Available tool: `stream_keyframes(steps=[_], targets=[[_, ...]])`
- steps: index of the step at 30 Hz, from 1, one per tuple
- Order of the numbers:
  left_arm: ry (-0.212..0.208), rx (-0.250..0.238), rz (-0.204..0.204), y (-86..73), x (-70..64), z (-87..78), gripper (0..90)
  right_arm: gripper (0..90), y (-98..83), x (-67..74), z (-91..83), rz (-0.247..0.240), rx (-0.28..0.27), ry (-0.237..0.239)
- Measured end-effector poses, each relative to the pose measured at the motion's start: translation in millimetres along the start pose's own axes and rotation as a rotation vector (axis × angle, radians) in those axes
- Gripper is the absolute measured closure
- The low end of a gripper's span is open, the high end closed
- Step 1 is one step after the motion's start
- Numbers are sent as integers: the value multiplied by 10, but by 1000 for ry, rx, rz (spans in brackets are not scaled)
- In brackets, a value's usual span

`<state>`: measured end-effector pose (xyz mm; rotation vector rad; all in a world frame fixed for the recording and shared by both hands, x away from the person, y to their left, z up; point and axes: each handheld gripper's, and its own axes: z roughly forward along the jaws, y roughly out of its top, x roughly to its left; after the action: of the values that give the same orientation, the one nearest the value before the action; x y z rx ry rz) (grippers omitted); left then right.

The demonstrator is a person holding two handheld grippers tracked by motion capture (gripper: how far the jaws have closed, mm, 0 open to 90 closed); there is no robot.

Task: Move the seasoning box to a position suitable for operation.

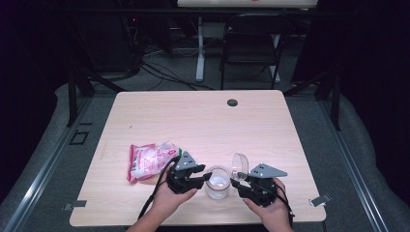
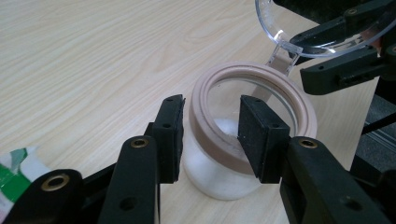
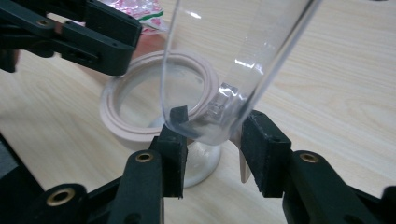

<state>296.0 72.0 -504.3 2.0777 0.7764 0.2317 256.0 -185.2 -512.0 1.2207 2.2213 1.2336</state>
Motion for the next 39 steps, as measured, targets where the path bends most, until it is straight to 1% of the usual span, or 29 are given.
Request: stream_keyframes(steps=[1,2,3,4,8,9,10,11,13,14,17,18,19,22,23,25,31,32,34,35,39], targets=[[4,-1,-3,-5,5,-11,609,648,4,-9,0,-4,4,-3],[5,1,-4,-8,15,-23,609,662,8,-23,3,2,4,-1],[10,0,-4,-12,25,-34,609,663,9,-35,7,13,-1,0],[13,-2,-14,-20,27,-44,609,666,14,-51,6,16,0,2],[30,-11,-21,-42,58,-87,608,670,31,-120,10,35,-11,13],[34,-7,-21,-46,67,-103,607,670,33,-137,14,44,-15,11],[39,-16,-26,-54,73,-109,606,670,36,-157,20,53,-20,19],[39,-8,-24,-56,87,-128,605,670,39,-180,20,54,-16,21],[50,-17,-33,-68,103,-151,603,671,42,-207,27,68,-21,20],[52,-13,-38,-72,114,-171,602,675,47,-221,27,62,-19,22],[67,-26,-43,-84,153,-222,600,685,64,-243,35,62,-24,18],[72,-32,-55,-90,168,-246,600,686,68,-249,39,66,-26,23],[78,-36,-59,-96,177,-261,600,690,77,-267,38,61,-19,22],[95,-45,-76,-117,219,-321,599,697,94,-298,51,72,-25,21],[101,-47,-80,-125,233,-341,598,698,102,-315,51,69,-19,21],[111,-50,-86,-141,260,-381,594,700,113,-343,64,79,-25,20],[147,-72,-105,-195,319,-484,581,704,152,-439,95,115,-41,43],[153,-73,-106,-205,329,-499,580,705,159,-452,98,113,-40,38],[164,-74,-113,-225,345,-528,579,708,175,-474,105,117,-46,39],[169,-68,-110,-235,355,-542,579,708,185,-485,108,119,-48,48],[185,-59,-111,-275,379,-582,567,710,224,-523,120,118,-48,48]])
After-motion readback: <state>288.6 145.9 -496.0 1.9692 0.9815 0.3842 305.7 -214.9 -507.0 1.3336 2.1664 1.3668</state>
